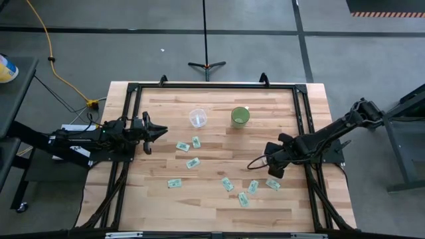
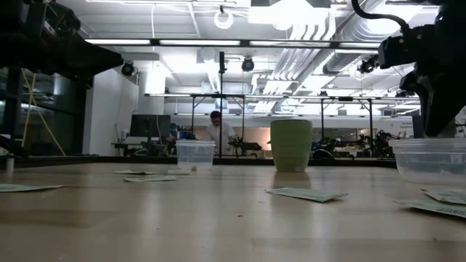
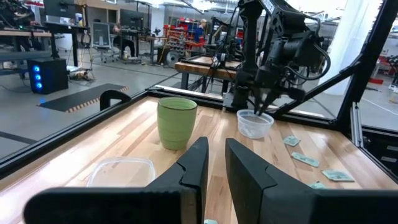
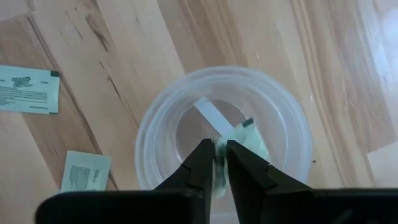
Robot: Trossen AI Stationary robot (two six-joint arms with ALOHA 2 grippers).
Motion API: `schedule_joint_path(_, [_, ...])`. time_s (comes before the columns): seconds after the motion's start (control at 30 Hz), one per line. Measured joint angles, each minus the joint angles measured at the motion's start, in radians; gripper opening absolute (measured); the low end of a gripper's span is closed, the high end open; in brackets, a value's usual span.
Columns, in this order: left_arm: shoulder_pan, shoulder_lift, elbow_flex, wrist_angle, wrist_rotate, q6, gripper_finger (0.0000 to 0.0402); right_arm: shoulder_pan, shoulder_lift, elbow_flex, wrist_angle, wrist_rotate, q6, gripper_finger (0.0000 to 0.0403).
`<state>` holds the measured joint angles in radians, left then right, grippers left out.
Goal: Pick and place items into bin
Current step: Put the white sweetener packet into the right transparent bin
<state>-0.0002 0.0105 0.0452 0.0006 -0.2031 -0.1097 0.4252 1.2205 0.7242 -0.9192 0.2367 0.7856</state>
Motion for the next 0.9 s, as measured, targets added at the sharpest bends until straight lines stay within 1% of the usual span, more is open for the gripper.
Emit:
schedule_joint_path(0.27, [0.0,0.0,0.0,0.0,0.0,0.0,0.0092,0.0,0.0,0.001,0.02,0.0,0.0,0.0104])
schedule_joint_path(0.47, [0.0,0.0,0.0,0.0,0.0,0.0,0.0092,0.0,0.0,0.074,0.096,0.019,-0.028,0.0131])
schedule_joint_path(0.53, [0.0,0.0,0.0,0.0,0.0,0.0,0.0092,0.0,0.0,0.101,0.169,0.037,-0.069,0.0134])
schedule_joint_path(0.6, [0.0,0.0,0.0,0.0,0.0,0.0,0.0092,0.0,0.0,0.116,0.277,0.048,-0.135,0.0135])
schedule_joint_path(0.73, [0.0,0.0,0.0,0.0,0.0,0.0,0.0092,0.003,0.015,0.112,0.489,0.02,-0.298,0.0136])
schedule_joint_path(0.8, [0.0,0.0,0.0,-0.001,0.0,0.0,0.0092,0.012,0.038,0.112,0.533,-0.002,-0.355,0.0136])
schedule_joint_path(0.9, [0.0,0.0,0.0,-0.002,0.0,0.0,0.0092,0.028,0.081,0.112,0.559,-0.008,-0.389,0.0136])
